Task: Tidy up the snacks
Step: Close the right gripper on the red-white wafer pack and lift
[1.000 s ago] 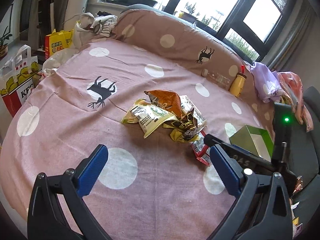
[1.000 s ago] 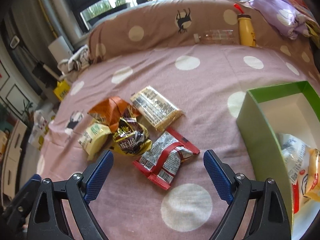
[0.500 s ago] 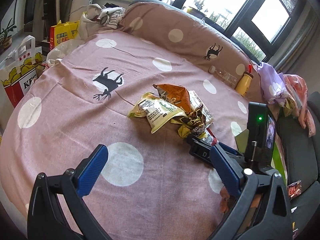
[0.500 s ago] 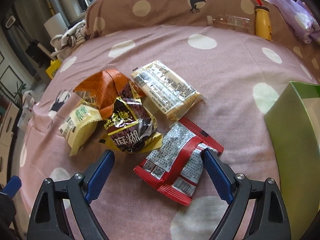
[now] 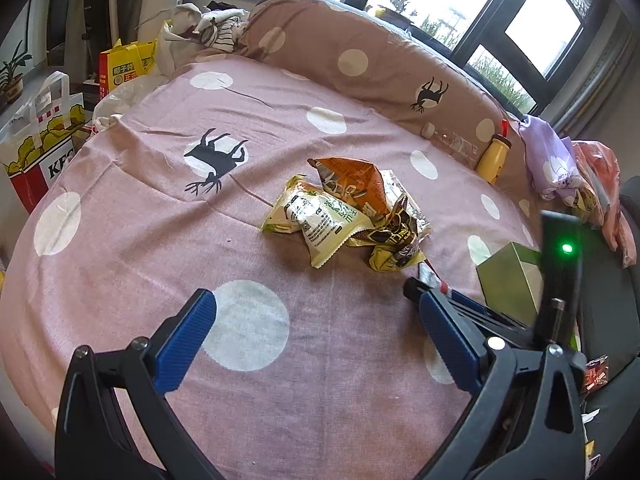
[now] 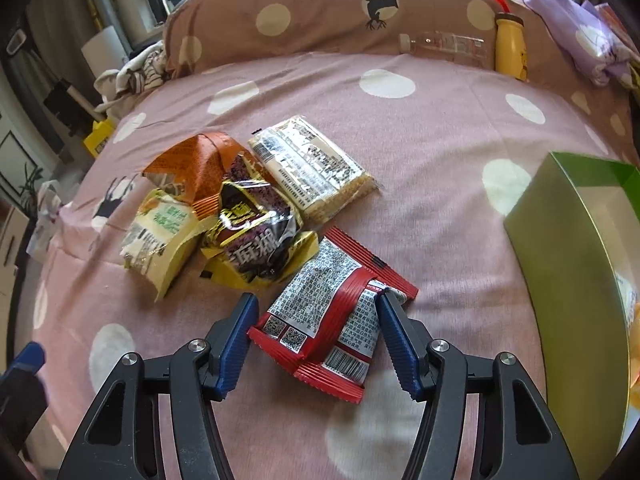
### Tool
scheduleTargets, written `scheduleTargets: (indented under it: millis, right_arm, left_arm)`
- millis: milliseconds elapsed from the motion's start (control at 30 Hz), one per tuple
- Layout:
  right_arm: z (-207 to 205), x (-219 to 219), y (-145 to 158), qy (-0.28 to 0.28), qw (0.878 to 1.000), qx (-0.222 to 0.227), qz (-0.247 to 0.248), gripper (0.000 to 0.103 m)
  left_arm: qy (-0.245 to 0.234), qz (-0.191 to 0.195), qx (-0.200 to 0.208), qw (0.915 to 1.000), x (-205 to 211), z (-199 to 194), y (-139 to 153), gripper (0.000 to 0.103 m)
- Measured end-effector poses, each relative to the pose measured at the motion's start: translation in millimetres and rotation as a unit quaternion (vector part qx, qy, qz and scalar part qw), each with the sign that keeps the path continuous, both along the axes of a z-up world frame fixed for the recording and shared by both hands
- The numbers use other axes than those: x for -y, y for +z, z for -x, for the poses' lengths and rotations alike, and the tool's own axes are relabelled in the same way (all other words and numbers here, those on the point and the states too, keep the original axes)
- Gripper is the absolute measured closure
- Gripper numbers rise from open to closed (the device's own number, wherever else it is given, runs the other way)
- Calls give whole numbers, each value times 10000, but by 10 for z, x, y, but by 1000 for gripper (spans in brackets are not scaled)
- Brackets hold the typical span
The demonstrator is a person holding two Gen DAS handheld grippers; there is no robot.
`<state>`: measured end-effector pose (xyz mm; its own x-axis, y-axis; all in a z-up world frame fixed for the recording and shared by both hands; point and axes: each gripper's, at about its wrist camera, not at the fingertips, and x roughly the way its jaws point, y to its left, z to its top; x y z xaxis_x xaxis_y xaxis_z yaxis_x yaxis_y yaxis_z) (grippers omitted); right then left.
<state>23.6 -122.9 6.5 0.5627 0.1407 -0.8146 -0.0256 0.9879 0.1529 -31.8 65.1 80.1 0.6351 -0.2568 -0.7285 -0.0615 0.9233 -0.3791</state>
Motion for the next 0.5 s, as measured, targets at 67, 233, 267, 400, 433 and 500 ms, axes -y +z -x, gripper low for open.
scheduleTargets:
  millis: [67,233,267,400,433,500]
  right_arm:
    - [111,33,46,39,9999,-17,-115,40]
    - [339,88,65,226,9986,-257,-403,40]
    - [365,97,46,242,9981,-334,-466,40]
    - [363,73,-62,305,9960,-690,-471,40]
    - [358,59,-66,320,9960,-716,-433,40]
    - [369,52,-60,335,9958,-729,-438,39]
  left_arm:
    - [-1,-10,-17,10000,0,-1,-6,1]
    - [17,-6,-39,10000,5,-6,-16,1]
    - [22,-10,-51,10000,8,-7,-20,1]
    - [0,-30,-88,10000,23,-8,-33,1]
    - [-6,-34,-93,10000,24,-8,-36,1]
    - [-9,-44,-113,9999,37,-9,-42,1]
